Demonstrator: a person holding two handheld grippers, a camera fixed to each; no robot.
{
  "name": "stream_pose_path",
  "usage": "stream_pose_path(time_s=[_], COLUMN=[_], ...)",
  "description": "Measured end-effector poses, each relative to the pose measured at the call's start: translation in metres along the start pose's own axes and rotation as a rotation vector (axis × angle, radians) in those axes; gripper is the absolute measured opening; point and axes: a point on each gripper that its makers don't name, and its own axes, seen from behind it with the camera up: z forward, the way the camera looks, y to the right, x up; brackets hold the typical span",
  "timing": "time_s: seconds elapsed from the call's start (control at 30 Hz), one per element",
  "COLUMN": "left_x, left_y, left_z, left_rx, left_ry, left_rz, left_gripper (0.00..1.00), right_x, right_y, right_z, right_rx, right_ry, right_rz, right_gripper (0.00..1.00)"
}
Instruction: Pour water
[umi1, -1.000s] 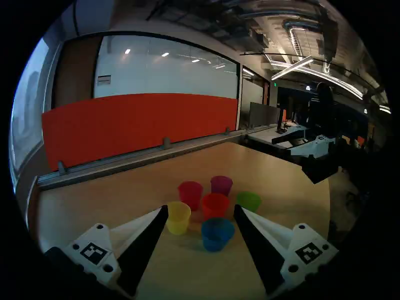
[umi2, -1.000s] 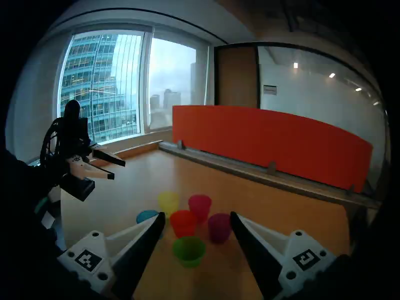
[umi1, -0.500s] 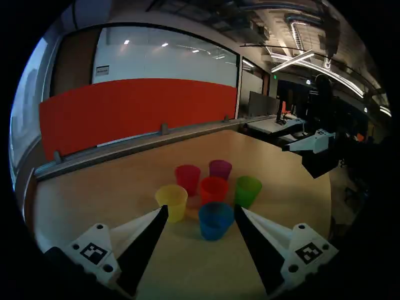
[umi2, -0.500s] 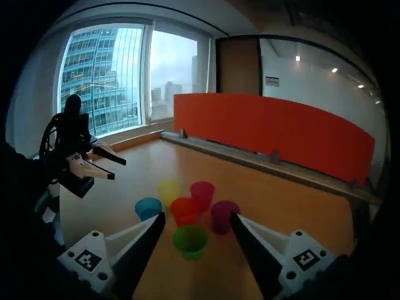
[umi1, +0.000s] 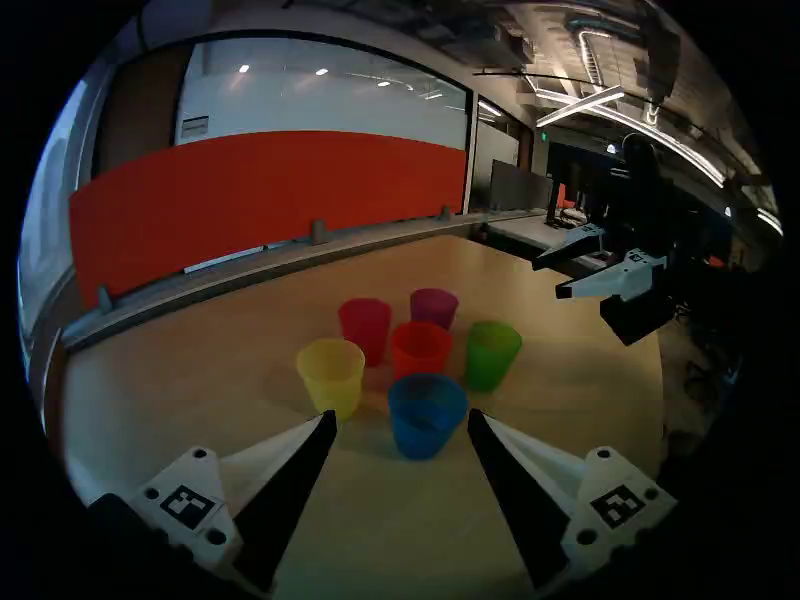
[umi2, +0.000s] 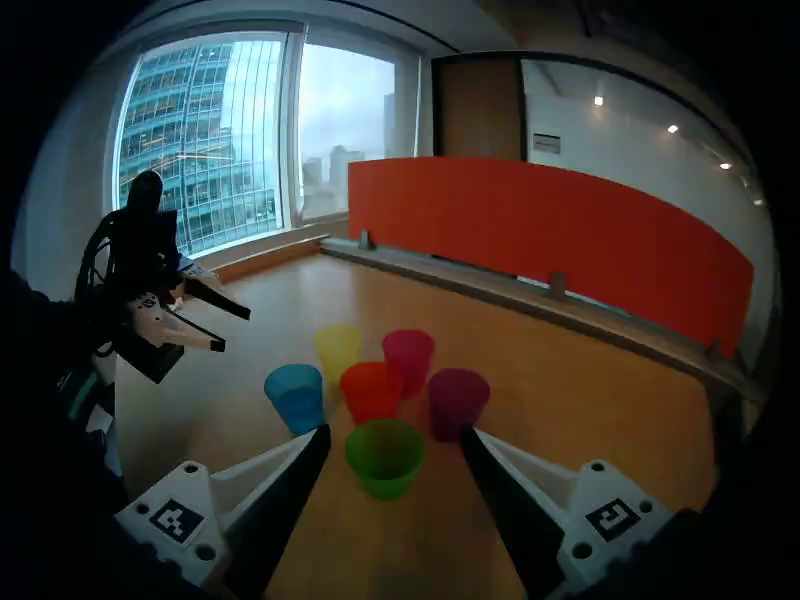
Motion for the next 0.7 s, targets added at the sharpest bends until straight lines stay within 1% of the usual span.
stream_pose_path(time_s=[0.47,0.7], left_x=[-0.023,-0.033], left_y=[0.014,0.018], left_z=[0.019,0.03], left_rx=[-0.042,-0.053], left_ry=[-0.07,-0.113], left_rz=[0.021,0.033], left_gripper=[0.98,0.98], right_x=[-0.029,-0.04], right_y=[-0.003,-0.002], right_z=[0.014,0.02], right_rx=[0.011,0.009], right_ry=[-0.043,-0.061], right_rz=[0.008,0.004], right_gripper=[1.0,1.0])
